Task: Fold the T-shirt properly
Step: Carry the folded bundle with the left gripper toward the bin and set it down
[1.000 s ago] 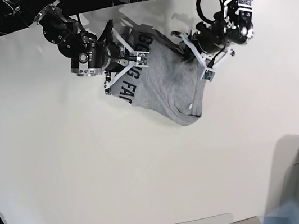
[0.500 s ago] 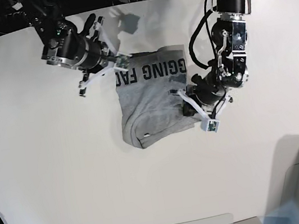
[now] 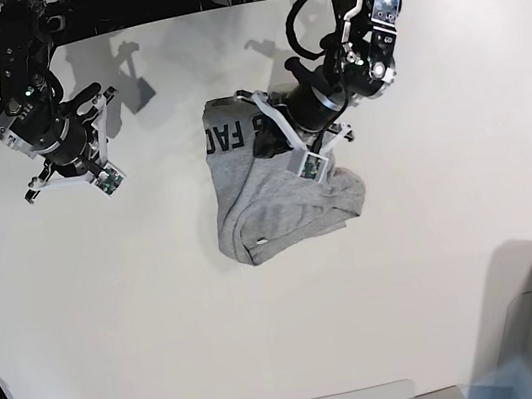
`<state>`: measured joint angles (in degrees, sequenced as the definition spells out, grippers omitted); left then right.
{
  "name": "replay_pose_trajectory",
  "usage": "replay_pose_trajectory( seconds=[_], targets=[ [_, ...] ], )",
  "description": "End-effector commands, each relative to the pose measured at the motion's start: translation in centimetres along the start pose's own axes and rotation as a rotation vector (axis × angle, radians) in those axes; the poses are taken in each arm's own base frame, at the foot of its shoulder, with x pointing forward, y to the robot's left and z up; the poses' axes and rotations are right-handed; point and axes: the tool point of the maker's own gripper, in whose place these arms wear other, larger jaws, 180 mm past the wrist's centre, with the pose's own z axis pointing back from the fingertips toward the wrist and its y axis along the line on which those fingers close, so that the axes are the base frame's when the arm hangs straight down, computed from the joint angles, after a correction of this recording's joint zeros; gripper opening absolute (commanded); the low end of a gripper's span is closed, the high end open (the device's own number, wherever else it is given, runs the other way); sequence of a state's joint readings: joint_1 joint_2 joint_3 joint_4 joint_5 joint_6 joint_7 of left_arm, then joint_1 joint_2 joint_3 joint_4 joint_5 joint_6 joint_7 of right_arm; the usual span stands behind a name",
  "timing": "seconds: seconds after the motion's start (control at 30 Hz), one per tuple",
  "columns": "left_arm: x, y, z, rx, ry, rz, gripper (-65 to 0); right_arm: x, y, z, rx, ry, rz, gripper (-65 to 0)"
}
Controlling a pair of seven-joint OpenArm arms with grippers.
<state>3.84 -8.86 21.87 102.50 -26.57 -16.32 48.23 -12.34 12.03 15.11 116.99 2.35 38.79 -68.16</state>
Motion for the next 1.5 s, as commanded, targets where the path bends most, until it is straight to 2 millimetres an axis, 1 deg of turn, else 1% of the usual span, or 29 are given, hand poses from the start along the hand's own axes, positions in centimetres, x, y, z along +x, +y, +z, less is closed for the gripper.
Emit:
replay_pose_trajectory(
  seconds=[0.0, 0.03, 0.1, 0.13, 0.2, 0.27, 0.3, 0.4, 0.5, 0.57, 0.67, 0.8, 0.87, 1.0, 1.1, 1.27, 1.3, 1.37, 1.43, 1.47],
  targets=[
    [1.6, -0.1, -0.3, -0.009, -0.050, -0.015, -65.0, 0.4, -0.5, 0.4, -0.016, -0.019, 0.003, -65.0],
    [0.5, 0.2, -0.8, -0.003, -0.018, -0.002, -65.0, 0.3, -0.3, 0.4, -0.012, -0.018, 0.005, -65.0],
    [-2.3, 2.0, -1.8, 0.028, 0.062, 0.043, -65.0, 0.3, -0.1, 0.4, -0.008, -0.017, 0.003, -65.0],
    [-3.1, 2.8, -2.3, 0.042, 0.088, 0.057, -65.0, 0.2, 0.0, 0.4, -0.007, -0.016, 0.003, -65.0],
    [-3.9, 4.3, -3.0, 0.066, 0.124, 0.074, -65.0, -0.3, 0.5, 0.3, 0.005, -0.004, 0.003, -65.0],
    [-5.0, 5.7, -3.1, 0.095, 0.151, 0.102, -65.0, -0.3, 0.6, 0.3, 0.012, -0.008, -0.001, -65.0],
    [-5.1, 6.6, -2.9, 0.119, 0.152, 0.107, -65.0, -0.2, 0.7, 0.3, 0.019, -0.016, -0.005, -65.0],
    [-5.2, 9.9, -1.7, 0.235, 0.160, 0.068, -65.0, -0.2, 1.6, 0.4, 0.060, -0.033, -0.014, -65.0],
    [-5.7, 13.2, -0.5, 0.345, 0.182, 0.033, -65.0, -0.2, 1.9, 0.4, 0.070, -0.037, -0.017, -65.0],
    [-6.3, 15.1, 0.5, 0.398, 0.198, 0.041, -65.0, -0.4, 2.1, 0.4, 0.075, -0.031, -0.018, -65.0],
    [-7.4, 18.4, 2.5, 0.461, 0.246, 0.015, -65.0, -0.5, 2.2, 0.4, 0.079, -0.030, -0.018, -65.0],
    [-8.1, 21.5, 4.9, 0.523, 0.293, -0.034, -65.0, -0.5, 2.3, 0.4, 0.080, -0.030, -0.020, -65.0],
    [-8.0, 22.7, 6.1, 0.551, 0.303, -0.051, -65.0, -0.5, 2.3, 0.4, 0.080, -0.030, -0.020, -65.0],
    [-7.5, 24.3, 7.5, 0.585, 0.312, -0.082, -65.0, -0.4, 2.3, 0.4, 0.081, -0.032, -0.017, -65.0],
    [-7.4, 25.1, 8.2, 0.603, 0.319, -0.097, -65.0, -0.4, 2.4, 0.4, 0.082, -0.032, -0.016, -65.0],
    [-7.1, 25.9, 9.0, 0.620, 0.325, -0.116, -65.0, -0.4, 2.4, 0.4, 0.083, -0.032, -0.016, -65.0],
    [-6.6, 25.8, 9.1, 0.621, 0.313, -0.124, -65.0, -0.4, 2.4, 0.4, 0.083, -0.032, -0.016, -65.0],
    [-4.6, 25.6, 9.5, 0.631, 0.260, -0.141, -65.0, -0.3, 2.4, 0.4, 0.082, -0.035, -0.016, -65.0],
    [-1.3, 25.7, 11.1, 0.667, 0.167, -0.148, -65.0, -0.1, 2.3, 0.4, 0.081, -0.041, -0.010, -65.0],
    [-0.1, 25.7, 12.1, 0.686, 0.128, -0.151, -65.0, 0.0, 2.3, 0.5, 0.084, -0.044, 0.006, -65.0]
  ],
)
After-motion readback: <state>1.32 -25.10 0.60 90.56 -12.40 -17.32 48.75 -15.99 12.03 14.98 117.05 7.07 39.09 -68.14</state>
